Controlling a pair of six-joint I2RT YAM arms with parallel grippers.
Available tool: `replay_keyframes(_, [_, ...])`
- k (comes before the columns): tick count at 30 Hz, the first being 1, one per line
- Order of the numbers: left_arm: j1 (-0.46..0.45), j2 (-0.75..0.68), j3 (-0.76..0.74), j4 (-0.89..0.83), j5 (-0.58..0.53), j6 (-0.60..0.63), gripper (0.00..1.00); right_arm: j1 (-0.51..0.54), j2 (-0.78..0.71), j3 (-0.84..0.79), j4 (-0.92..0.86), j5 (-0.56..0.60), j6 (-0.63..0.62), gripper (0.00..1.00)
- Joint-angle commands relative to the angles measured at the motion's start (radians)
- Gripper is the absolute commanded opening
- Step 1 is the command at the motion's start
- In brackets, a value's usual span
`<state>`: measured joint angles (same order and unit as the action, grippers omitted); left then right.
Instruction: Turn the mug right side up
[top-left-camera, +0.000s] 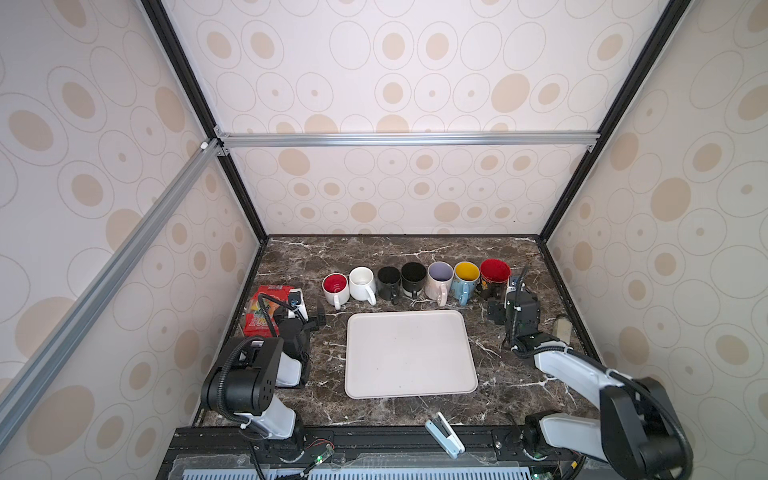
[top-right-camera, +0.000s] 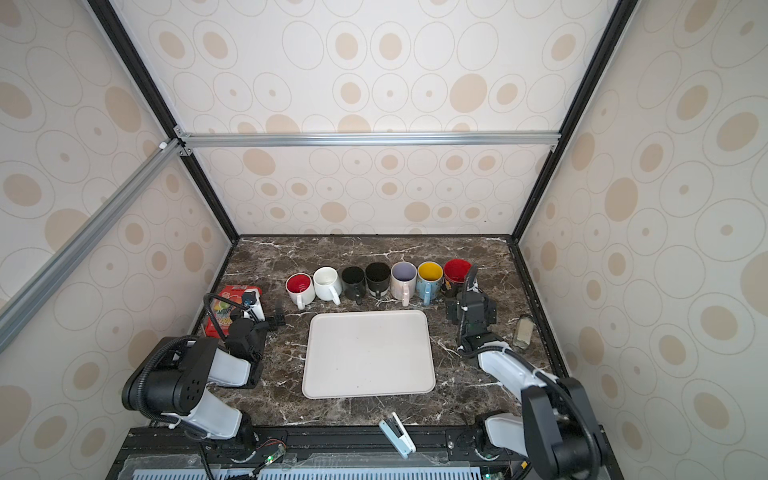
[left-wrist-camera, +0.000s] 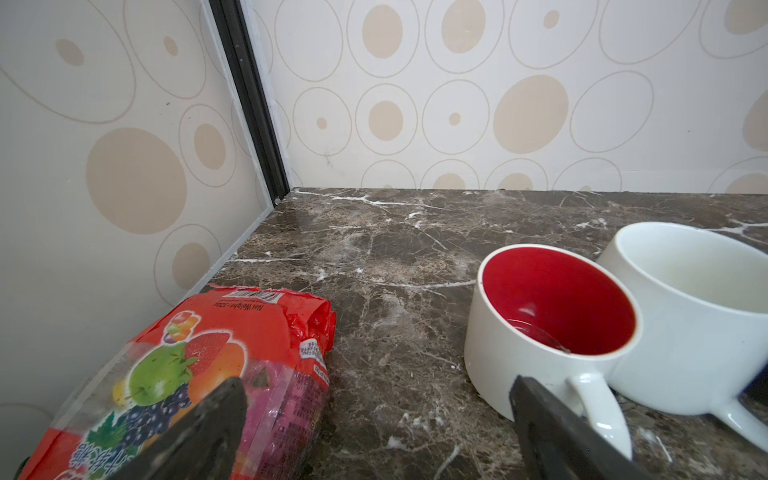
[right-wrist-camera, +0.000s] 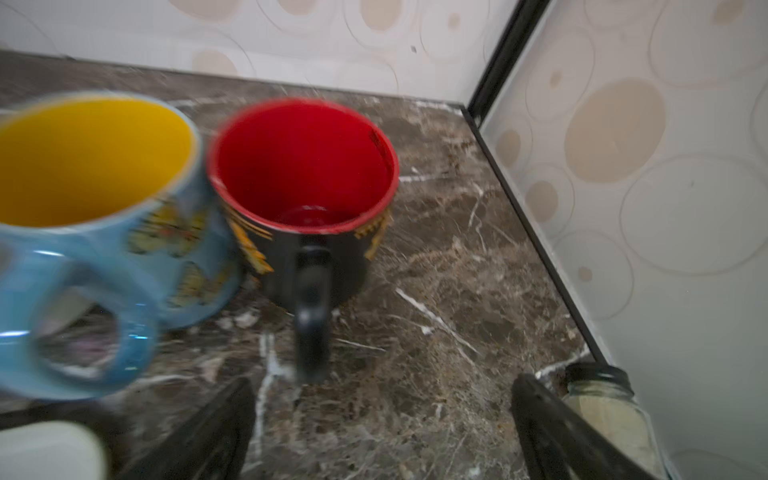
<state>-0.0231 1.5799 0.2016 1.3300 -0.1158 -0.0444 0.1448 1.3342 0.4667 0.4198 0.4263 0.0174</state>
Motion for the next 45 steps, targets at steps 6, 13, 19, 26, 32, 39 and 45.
replay_keyframes(6, [0.005, -0.002, 0.029, 0.011, 0.058, 0.032, 1.00, -0.055, 0.199, -0.109, 0.492, -0.153, -0.012, 0.98])
replay_keyframes(13, [0.005, -0.001, 0.029, 0.013, 0.057, 0.034, 1.00, -0.063, 0.223, -0.101, 0.524, -0.129, 0.007, 0.98])
replay_keyframes(19, [0.003, -0.001, 0.030, 0.014, 0.057, 0.032, 1.00, -0.063, 0.206, -0.084, 0.459, -0.120, 0.015, 0.98])
replay_keyframes(26, [0.005, -0.001, 0.030, 0.013, 0.057, 0.033, 1.00, -0.063, 0.208, -0.063, 0.419, -0.104, 0.018, 1.00])
replay_keyframes(32, [0.004, 0.001, 0.030, 0.012, 0.059, 0.033, 1.00, -0.061, 0.203, -0.065, 0.414, -0.105, 0.015, 1.00])
replay_keyframes(39, [0.004, 0.000, 0.030, 0.012, 0.059, 0.033, 1.00, -0.061, 0.203, -0.066, 0.415, -0.104, 0.015, 1.00])
replay_keyframes(45, [0.004, 0.017, 0.057, -0.023, 0.063, 0.036, 1.00, -0.061, 0.204, -0.063, 0.412, -0.104, 0.015, 1.00])
